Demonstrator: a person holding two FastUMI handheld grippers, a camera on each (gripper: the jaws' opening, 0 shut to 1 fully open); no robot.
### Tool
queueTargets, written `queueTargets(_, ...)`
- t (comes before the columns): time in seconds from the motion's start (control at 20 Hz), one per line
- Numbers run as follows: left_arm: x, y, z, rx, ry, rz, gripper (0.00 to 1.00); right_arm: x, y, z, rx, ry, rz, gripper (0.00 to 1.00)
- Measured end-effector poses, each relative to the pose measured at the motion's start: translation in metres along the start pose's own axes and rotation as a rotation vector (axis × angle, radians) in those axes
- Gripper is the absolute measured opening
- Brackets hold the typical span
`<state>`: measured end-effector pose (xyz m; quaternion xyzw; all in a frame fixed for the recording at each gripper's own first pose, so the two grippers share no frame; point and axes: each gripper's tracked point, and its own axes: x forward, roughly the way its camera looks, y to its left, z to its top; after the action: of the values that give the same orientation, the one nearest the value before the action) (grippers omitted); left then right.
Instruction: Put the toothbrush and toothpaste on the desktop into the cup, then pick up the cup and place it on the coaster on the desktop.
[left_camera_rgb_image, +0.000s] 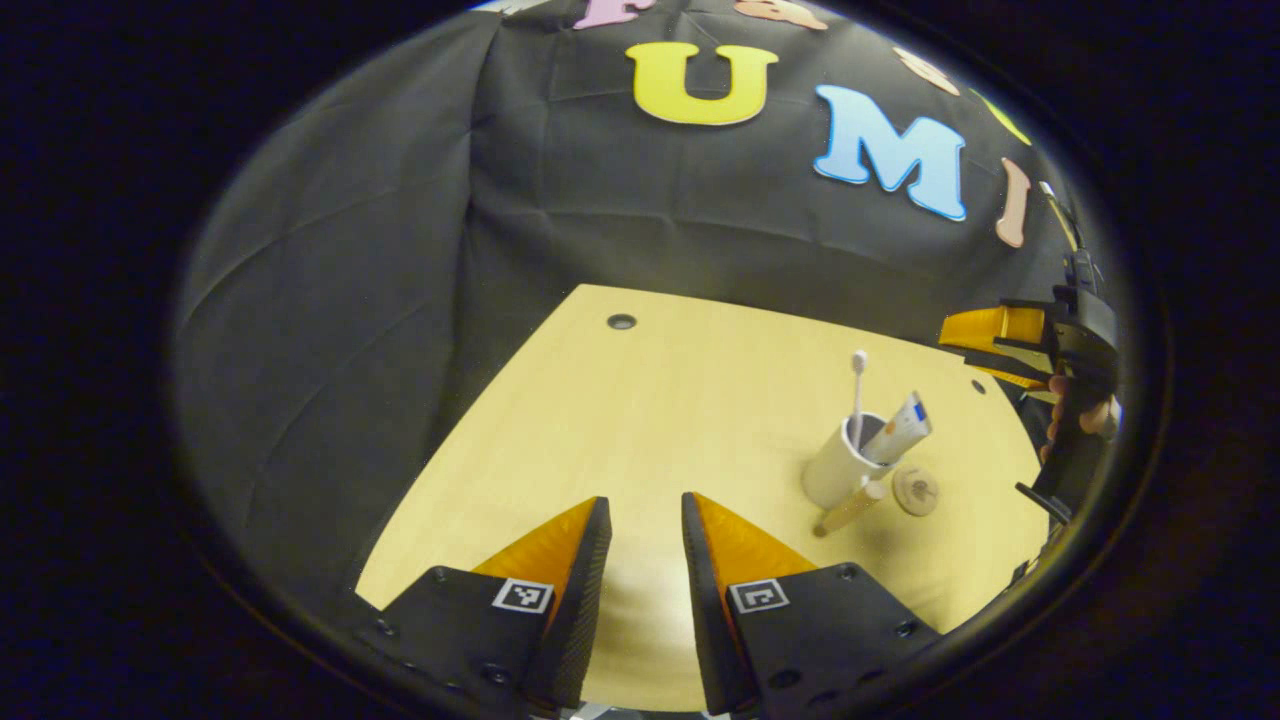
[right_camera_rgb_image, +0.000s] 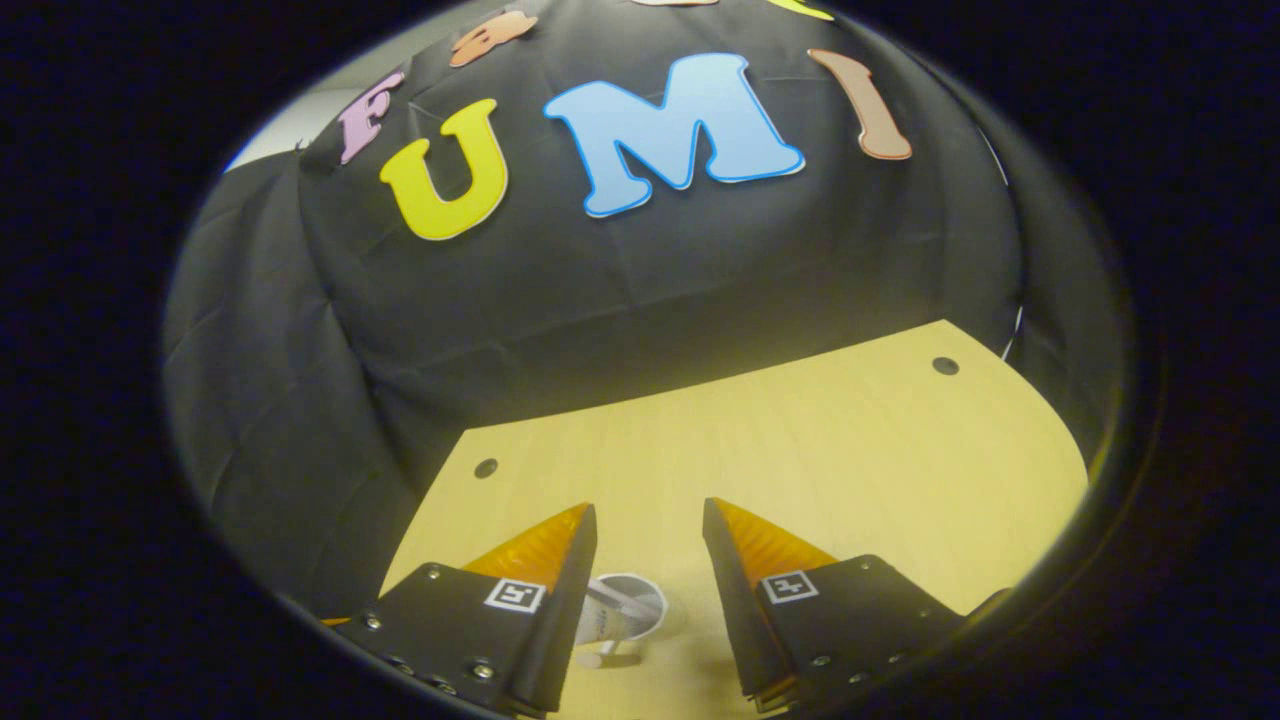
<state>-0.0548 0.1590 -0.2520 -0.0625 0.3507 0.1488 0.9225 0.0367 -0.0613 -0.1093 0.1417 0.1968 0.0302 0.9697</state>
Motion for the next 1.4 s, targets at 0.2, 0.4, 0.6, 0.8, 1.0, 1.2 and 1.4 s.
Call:
queueTargets(0.2, 0.006, -0.050, 0.015, 0.058, 0.006, -0.098, 0.55, -0.022, -0.042, 0.009, 0.020, -0.027, -0.055, 0.63)
queueTargets(0.4, 0.012, -0.098, 0.015, 0.113, 0.080, -0.187, 0.60, -0.046, -0.089, 0.004, 0.061, -0.033, -0.124, 0.63)
queueTargets(0.6, 0.020, -0.134, 0.006, 0.197, 0.178, -0.243, 0.65, -0.069, -0.130, -0.006, 0.114, -0.032, -0.187, 0.55)
queueTargets(0.8, 0.035, -0.160, -0.006, 0.246, 0.277, -0.284, 0.66, -0.092, -0.165, -0.014, 0.153, -0.036, -0.238, 0.55)
queueTargets(1.0, 0.052, -0.180, -0.022, 0.278, 0.382, -0.318, 0.70, -0.113, -0.198, -0.026, 0.199, -0.031, -0.296, 0.63)
queueTargets(1.2, 0.072, -0.185, -0.036, 0.333, 0.481, -0.318, 0.70, -0.129, -0.228, -0.035, 0.242, -0.032, -0.354, 0.63)
queueTargets(1.4, 0.098, -0.189, -0.052, 0.347, 0.573, -0.289, 0.65, -0.142, -0.253, -0.042, 0.281, -0.033, -0.408, 0.63)
